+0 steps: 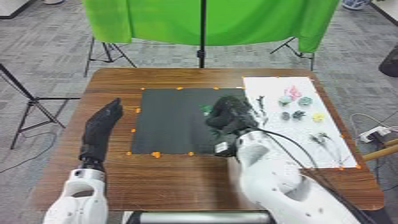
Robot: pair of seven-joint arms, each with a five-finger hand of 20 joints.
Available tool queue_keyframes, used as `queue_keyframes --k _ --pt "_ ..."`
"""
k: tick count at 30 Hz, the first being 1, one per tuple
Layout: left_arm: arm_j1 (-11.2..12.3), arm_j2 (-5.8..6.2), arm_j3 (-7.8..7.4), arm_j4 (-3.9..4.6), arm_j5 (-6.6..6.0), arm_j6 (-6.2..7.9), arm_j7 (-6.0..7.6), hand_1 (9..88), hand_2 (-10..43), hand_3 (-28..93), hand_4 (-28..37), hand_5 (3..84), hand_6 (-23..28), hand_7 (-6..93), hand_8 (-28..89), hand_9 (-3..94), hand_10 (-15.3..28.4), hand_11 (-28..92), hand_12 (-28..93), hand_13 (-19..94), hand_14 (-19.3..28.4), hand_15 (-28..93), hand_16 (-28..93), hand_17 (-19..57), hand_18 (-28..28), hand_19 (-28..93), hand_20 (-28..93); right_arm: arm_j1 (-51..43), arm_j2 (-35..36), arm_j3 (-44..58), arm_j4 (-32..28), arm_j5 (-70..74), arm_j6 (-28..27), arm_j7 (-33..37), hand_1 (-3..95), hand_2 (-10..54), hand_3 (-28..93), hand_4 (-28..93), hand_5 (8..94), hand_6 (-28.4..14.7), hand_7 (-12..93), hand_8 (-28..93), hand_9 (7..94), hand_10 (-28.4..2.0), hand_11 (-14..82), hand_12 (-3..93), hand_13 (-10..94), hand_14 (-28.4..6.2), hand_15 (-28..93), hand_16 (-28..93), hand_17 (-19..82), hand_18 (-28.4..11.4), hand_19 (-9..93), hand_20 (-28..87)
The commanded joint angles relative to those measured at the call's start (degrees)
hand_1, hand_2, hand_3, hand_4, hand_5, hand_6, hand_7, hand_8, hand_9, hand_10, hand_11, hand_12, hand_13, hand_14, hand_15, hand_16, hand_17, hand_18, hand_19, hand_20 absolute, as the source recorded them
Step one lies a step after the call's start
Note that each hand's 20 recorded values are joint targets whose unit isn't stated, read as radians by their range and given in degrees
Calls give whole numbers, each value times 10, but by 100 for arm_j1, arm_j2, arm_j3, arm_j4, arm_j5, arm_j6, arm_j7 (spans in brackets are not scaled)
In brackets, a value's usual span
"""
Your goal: Arrange flowers
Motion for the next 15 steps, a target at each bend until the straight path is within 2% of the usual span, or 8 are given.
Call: queue_keyframes --k 1,10,13,15 --pt "77 0 30 168 78 -20 -149 233 -34 649 -254 384 27 84 -59 354 112 87 112 258 143 87 35 8 116 24 164 1022 -629 -1015 807 368 -260 -42 841 -95 -283 656 789 -4 384 265 841 -128 438 403 882 -36 680 335 668 -120 932 627" --pt "-1 31 177 169 76 -82 -139 234 -35 647 -254 384 28 82 -57 354 113 88 115 257 145 88 37 6 116 26 163 1339 -956 -1277 1457 992 -113 135 841 -95 -283 652 786 -3 386 263 839 -126 441 399 882 -36 681 335 669 -118 932 628" --pt "-42 7 218 187 84 -156 -156 234 -36 648 -252 384 28 82 -57 353 113 89 117 256 146 90 38 6 116 27 164 1362 -946 -1394 1556 1156 156 144 845 -95 -283 613 787 -4 381 260 836 -130 437 390 879 -41 673 335 665 -117 932 624" --pt "-44 4 241 185 92 -190 -152 235 -36 648 -251 383 28 83 -56 353 112 90 118 256 146 91 39 5 117 28 164 1352 -952 -1390 1574 1283 66 170 828 -95 -258 565 792 -8 345 261 831 -135 436 359 875 -46 659 334 658 -116 932 599"
